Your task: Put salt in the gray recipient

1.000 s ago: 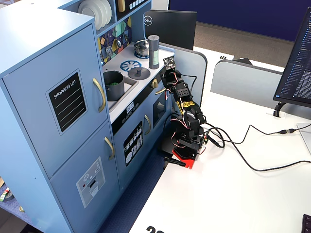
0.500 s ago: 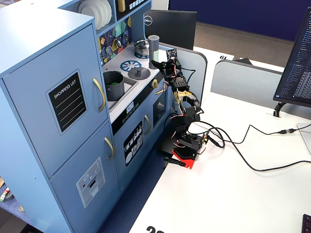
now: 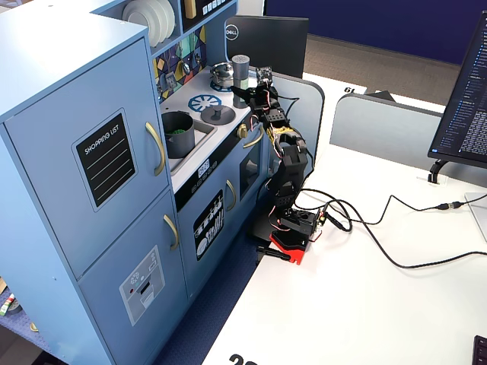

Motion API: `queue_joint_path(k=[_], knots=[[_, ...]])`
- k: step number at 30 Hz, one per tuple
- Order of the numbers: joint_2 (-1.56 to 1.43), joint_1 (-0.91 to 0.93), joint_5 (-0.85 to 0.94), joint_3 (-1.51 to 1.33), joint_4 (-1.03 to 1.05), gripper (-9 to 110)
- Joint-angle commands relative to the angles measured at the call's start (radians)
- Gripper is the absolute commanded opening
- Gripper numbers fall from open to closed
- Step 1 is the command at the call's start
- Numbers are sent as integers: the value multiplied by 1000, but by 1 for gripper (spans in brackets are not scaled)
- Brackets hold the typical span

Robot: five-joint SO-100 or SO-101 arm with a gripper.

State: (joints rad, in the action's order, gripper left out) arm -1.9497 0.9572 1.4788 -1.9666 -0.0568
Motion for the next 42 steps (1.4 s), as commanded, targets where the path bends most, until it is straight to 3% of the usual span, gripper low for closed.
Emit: queue_joint_path(k=[1, 10, 11, 14, 21, 25, 32, 37, 42], knots=[[92, -21, -9, 173, -37, 47], [301, -55, 23, 400, -41, 40], [311, -58, 35, 411, -40, 34], [318, -72, 83, 416, -46, 1], [126, -121, -166, 397, 17, 0], [-92, -235, -430, 341, 91, 0], [-325, -503, -1118, 305, 218, 0], [-348, -658, -1609, 333, 307, 0], [-265, -758, -2146, 445, 535, 0]])
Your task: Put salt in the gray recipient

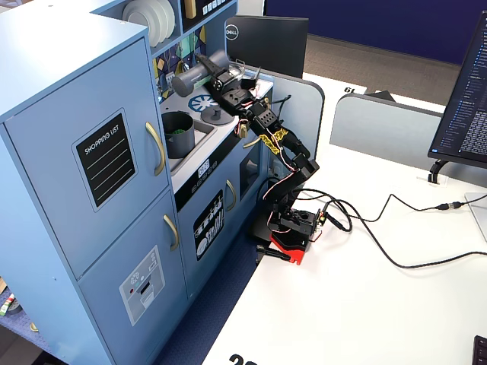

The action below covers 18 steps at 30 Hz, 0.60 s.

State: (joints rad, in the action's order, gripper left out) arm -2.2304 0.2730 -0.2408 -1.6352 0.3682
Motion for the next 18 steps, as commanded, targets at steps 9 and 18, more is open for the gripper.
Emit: queue_joint_path(k=[9, 18], knots=[[140, -305, -808, 152, 11, 0], [262, -331, -930, 299, 58, 0]])
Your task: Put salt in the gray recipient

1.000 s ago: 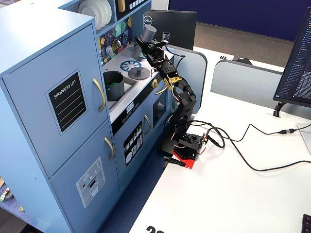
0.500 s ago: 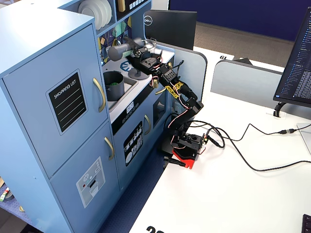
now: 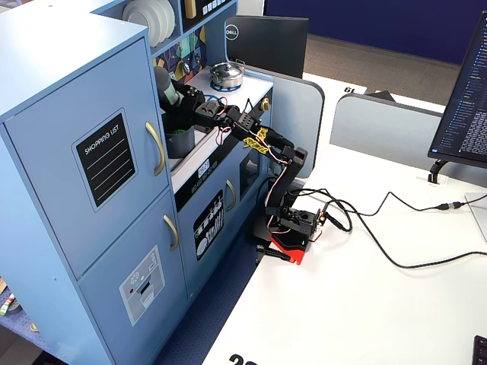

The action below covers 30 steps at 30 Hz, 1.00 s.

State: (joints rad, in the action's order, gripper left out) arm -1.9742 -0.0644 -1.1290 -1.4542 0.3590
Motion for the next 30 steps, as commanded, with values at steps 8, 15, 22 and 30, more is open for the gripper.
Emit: queue_joint_path(k=[8, 15, 22, 30], knots=[[34, 8, -44, 155, 227, 0], [91, -5, -6, 221, -52, 0], [100, 61, -52, 262, 351, 0], [98, -11, 11, 187, 98, 0]])
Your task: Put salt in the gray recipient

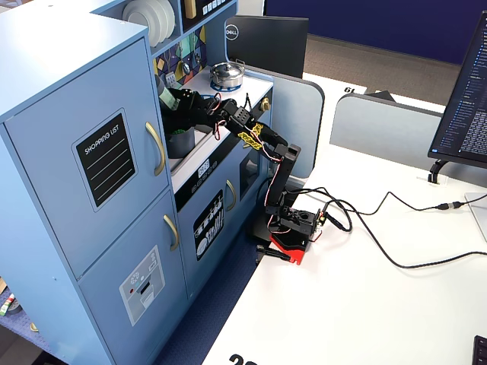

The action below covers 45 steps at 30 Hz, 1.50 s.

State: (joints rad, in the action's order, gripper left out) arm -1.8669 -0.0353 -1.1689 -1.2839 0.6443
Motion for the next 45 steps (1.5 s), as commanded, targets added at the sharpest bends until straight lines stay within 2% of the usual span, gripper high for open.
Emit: queue_joint_path(k=[1, 4, 6, 10, 12, 14, 16, 18, 20, 24, 29, 30, 32, 37, 45], knots=[[-9, -46, 61, 17, -259, 0], [8, -40, 57, 71, -322, 0], [14, -15, 37, 94, -242, 0], [29, 28, -29, 89, 46, 0], [34, 20, -38, 61, 106, 0], [17, 0, -20, 25, 49, 0], [-3, -21, 63, 6, -101, 0], [0, -41, 245, 46, -218, 0], [15, -35, 499, 120, -225, 0], [-5, 69, 1210, 124, -222, 0], [-92, 265, 2141, -26, -357, 0], [-100, 313, 2304, -52, -416, 0], [-98, 416, 2520, -72, -499, 0], [-83, 649, 2694, -89, -494, 0], [-57, 884, 2711, -258, -514, 0]])
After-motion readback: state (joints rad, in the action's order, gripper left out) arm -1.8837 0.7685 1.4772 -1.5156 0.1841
